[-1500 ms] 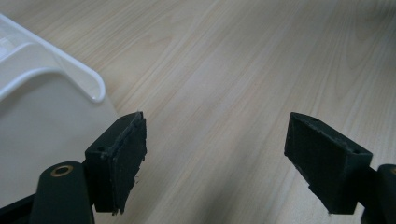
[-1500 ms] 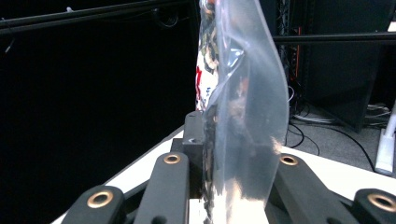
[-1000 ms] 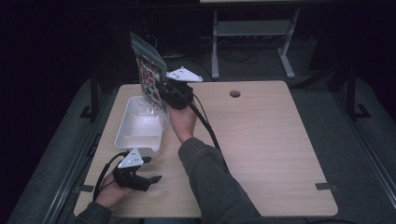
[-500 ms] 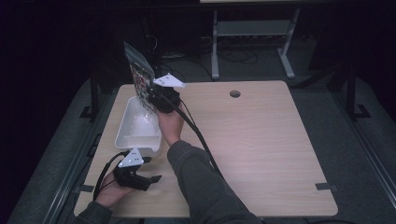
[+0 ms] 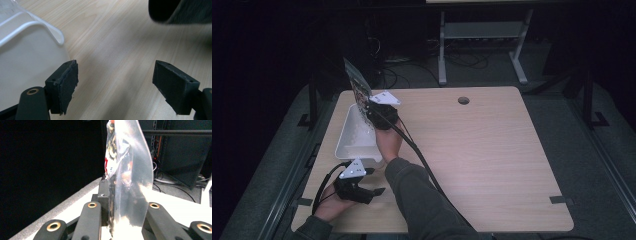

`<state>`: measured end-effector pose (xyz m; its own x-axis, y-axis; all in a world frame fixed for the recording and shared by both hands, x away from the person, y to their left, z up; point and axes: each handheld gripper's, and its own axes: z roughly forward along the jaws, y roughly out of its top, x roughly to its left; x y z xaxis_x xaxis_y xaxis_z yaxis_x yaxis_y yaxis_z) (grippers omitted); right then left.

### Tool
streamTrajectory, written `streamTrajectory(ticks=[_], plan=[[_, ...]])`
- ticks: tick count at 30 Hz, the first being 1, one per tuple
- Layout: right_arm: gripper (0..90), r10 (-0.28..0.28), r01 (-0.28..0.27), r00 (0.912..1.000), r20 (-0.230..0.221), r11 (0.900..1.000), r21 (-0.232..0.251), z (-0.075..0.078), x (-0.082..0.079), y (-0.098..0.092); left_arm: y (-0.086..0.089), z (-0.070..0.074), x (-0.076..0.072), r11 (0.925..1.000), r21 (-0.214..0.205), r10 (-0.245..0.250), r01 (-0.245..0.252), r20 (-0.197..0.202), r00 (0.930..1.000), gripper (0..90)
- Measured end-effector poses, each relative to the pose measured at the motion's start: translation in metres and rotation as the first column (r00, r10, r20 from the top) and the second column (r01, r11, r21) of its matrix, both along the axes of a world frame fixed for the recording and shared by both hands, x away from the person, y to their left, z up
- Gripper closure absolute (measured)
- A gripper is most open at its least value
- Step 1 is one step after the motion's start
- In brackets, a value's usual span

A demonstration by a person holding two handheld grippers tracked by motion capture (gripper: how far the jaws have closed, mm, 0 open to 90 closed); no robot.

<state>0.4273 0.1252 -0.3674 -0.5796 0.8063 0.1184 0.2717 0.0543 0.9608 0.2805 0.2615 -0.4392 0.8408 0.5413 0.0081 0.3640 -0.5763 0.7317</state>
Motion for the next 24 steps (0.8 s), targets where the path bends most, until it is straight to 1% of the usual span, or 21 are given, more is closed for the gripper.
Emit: streamTrajectory(ticks=[1, 3, 4, 7, 13, 15, 17, 18, 20, 24], plan=[[75.2, -0.004, 0.004, 0.9999, -0.011, 1.0000, 0.002, -0.006, 0.001, 0.002, 0.000, 0.000, 0.000, 1.0000, 0.003, -0.001, 0.001, -0.001, 1.0000, 19.9], [75.2, -0.005, 0.005, 0.9999, -0.013, 1.0000, 0.000, -0.009, 0.001, 0.003, 0.000, 0.000, 0.000, 1.0000, 0.002, 0.000, 0.000, -0.002, 1.0000, 20.0], [75.2, -0.010, 0.010, 0.9999, -0.010, 1.0000, 0.000, -0.013, 0.000, 0.004, 0.000, 0.000, 0.000, 1.0000, -0.001, 0.002, -0.002, -0.003, 1.0000, 20.0], [75.2, -0.012, 0.012, 0.9999, -0.012, 0.9999, 0.006, -0.014, 0.000, 0.004, 0.000, 0.000, 0.000, 1.0000, -0.002, 0.002, -0.002, -0.004, 1.0000, 20.0], [74.9, -0.007, 0.007, 0.9999, -0.015, 0.9999, -0.009, -0.018, -0.003, 0.000, 0.000, 0.000, 0.000, 1.0000, -0.007, 0.005, -0.005, -0.001, 1.0000, 20.0], [74.8, -0.007, 0.007, 0.9997, -0.022, 0.9999, -0.009, -0.019, -0.003, -0.002, 0.001, 0.000, 0.000, 1.0000, -0.001, 0.002, -0.002, -0.002, 1.0000, 20.0], [74.7, 0.005, -0.005, 0.9998, -0.019, 0.9996, -0.029, -0.021, -0.005, -0.004, 0.000, 0.000, 0.000, 1.0000, -0.002, 0.002, -0.002, -0.003, 1.0000, 20.1], [74.7, 0.005, -0.005, 0.9998, -0.019, 0.9996, -0.029, -0.021, -0.005, -0.004, 0.000, 0.000, 0.001, 1.0000, -0.002, 0.001, -0.001, -0.005, 1.0000, 20.1], [74.6, 0.010, -0.010, 0.9999, -0.012, 0.9988, -0.048, -0.022, -0.006, -0.007, 0.000, -0.001, 0.001, 1.0000, 0.001, 0.000, 0.000, -0.004, 1.0000, 20.1], [74.5, 0.011, -0.011, 0.9999, -0.003, 0.9979, -0.064, -0.023, -0.009, -0.008, 0.000, 0.000, 0.001, 1.0000, 0.003, -0.001, 0.001, -0.002, 1.0000, 20.1]])
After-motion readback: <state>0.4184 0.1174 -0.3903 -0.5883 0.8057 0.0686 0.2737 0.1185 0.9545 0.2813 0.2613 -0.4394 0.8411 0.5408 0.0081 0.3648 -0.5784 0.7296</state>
